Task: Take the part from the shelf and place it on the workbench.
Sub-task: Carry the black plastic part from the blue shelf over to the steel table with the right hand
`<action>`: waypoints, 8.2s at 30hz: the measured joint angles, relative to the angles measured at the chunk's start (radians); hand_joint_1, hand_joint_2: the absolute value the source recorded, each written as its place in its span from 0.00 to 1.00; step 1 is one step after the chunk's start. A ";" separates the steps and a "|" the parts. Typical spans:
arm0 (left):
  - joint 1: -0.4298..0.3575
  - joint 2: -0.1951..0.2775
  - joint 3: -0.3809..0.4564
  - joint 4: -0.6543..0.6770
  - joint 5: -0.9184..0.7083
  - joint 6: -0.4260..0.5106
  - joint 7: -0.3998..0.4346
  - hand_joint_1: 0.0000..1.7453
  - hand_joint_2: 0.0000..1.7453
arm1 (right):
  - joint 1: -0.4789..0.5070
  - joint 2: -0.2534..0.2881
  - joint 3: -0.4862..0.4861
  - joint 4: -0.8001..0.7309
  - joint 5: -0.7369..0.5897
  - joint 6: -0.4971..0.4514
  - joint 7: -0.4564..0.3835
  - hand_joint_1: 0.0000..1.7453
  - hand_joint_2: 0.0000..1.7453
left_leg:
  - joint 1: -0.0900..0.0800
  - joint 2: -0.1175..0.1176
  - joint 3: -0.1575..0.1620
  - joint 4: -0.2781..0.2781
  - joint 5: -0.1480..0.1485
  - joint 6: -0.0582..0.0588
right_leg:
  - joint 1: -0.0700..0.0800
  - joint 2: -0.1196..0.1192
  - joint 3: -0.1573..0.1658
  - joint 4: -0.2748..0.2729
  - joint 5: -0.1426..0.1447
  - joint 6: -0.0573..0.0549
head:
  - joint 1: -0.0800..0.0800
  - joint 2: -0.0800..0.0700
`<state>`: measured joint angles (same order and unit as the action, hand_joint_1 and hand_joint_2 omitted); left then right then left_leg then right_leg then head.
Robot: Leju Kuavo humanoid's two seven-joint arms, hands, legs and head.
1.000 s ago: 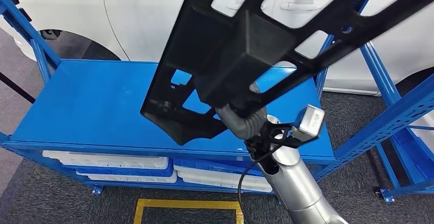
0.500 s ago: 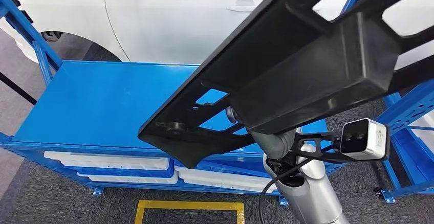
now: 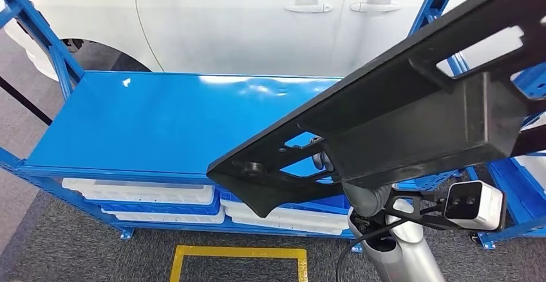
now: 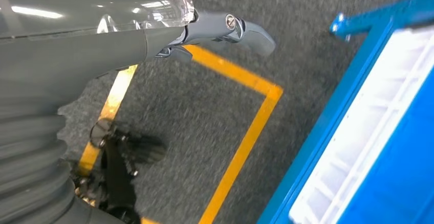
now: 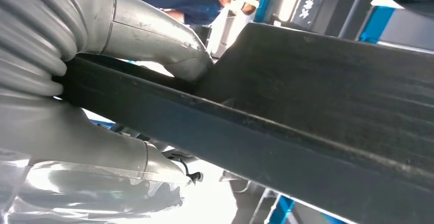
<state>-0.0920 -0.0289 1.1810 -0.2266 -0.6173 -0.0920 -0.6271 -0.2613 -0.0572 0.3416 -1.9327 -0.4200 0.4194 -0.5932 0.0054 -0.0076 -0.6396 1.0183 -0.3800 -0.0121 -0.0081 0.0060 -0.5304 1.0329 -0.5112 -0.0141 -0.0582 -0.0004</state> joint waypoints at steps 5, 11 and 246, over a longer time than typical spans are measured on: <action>-0.004 0.004 0.000 0.000 -0.015 0.000 0.004 0.00 1.00 | 0.022 -0.002 -0.016 0.004 0.021 0.014 -0.045 1.00 1.00 | 0.008 0.002 -0.063 0.154 -0.146 -0.028 | -0.003 -0.007 -0.044 -0.006 0.042 -0.031 | 0.000 0.000; -0.011 0.009 0.000 0.000 -0.018 0.000 0.005 0.00 1.00 | 0.045 -0.002 -0.025 0.011 0.027 0.014 -0.051 1.00 1.00 | 0.002 0.002 0.066 0.123 -0.131 -0.013 | 0.006 -0.007 -0.109 -0.003 0.094 -0.029 | 0.000 0.000; 0.054 0.091 0.058 -0.016 -0.173 0.061 0.089 0.00 1.00 | 0.462 -0.101 -0.037 0.020 0.287 -0.003 -0.105 1.00 1.00 | 0.003 -0.139 0.060 -0.011 -0.064 0.015 | -0.006 0.054 -0.029 -0.022 0.040 0.018 | 0.000 0.000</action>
<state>-0.0382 0.0618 1.2392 -0.2430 -0.7899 -0.0311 -0.5382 0.2008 -0.1579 0.3041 -1.9126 -0.1332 0.4162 -0.6977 0.0081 -0.1469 -0.5793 1.0076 -0.4443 0.0025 -0.0144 0.0600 -0.5596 1.0106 -0.4716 0.0041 -0.0584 -0.0004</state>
